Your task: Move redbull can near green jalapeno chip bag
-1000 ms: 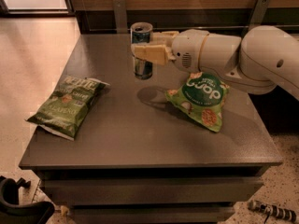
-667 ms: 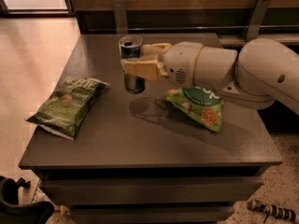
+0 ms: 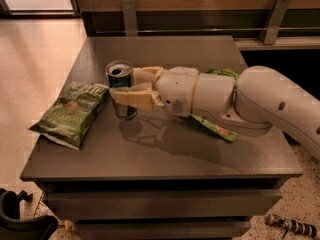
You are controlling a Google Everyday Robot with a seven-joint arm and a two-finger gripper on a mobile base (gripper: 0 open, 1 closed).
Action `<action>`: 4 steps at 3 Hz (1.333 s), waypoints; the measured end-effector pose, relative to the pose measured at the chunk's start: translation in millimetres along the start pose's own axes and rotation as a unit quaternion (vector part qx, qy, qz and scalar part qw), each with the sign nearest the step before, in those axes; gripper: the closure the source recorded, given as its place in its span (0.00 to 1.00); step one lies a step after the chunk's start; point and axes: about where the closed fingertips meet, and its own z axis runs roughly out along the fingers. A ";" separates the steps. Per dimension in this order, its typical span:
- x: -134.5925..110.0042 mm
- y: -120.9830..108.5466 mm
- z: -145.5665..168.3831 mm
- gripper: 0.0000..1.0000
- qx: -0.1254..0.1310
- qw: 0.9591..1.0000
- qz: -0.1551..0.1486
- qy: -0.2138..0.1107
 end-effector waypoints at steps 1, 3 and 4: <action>13.2 12.1 11.5 1.00 -0.028 1.000 -0.001 0.000; 48.0 16.3 23.4 1.00 -0.048 0.998 0.019 0.019; 52.1 16.3 24.8 0.90 -0.050 0.998 0.022 0.019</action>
Offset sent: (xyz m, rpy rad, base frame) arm -0.0018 0.0222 -0.0689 -0.0393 0.0896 0.0956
